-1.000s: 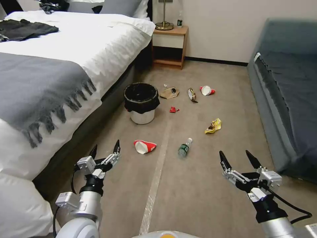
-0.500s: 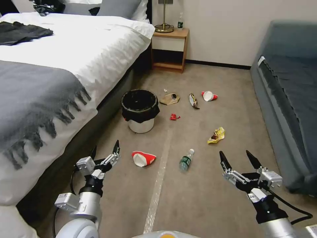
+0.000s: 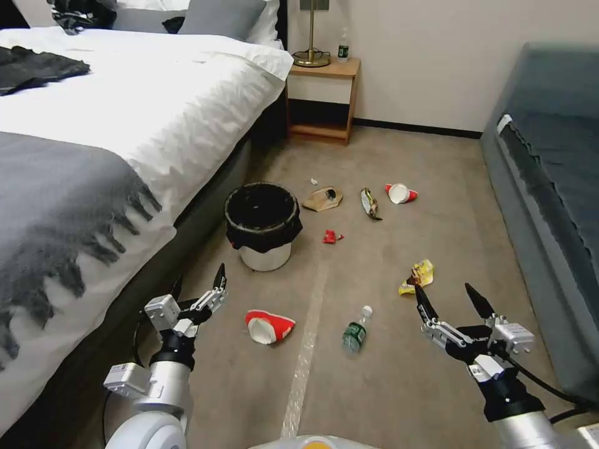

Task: Pick up the trash can from the floor.

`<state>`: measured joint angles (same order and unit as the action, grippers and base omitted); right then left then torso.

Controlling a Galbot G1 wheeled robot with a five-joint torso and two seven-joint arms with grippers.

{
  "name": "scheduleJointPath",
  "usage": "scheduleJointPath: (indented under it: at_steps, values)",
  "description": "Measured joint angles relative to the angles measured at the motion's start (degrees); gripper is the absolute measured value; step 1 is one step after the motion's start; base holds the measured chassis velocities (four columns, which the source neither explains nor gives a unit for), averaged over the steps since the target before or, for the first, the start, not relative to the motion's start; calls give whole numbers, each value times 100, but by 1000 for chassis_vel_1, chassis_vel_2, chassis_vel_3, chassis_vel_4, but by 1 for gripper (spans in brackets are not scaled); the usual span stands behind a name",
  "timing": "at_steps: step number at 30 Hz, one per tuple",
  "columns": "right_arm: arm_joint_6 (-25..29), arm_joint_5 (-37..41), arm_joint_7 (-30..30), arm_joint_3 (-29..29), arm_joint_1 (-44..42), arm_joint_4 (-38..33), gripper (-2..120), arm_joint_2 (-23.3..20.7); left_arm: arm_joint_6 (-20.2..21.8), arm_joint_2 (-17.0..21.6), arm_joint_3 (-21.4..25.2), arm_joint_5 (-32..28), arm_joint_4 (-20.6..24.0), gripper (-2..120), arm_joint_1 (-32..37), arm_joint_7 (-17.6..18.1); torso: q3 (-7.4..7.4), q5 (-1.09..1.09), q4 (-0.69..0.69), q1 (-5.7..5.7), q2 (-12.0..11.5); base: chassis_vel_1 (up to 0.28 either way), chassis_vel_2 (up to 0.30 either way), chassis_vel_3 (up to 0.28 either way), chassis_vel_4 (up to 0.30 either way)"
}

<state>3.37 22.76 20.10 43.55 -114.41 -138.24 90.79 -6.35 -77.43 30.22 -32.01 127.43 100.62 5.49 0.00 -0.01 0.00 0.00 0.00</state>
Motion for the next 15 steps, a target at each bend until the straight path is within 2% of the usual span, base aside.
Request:
scheduleJointPath:
  at_steps: [15]
  values:
    - [-24, 5, -12, -2, 62, 80, 100, -10, 28, 26, -8, -17, -86, 100, -73, 12, 0, 1, 0, 0, 0, -135, 134, 138, -139]
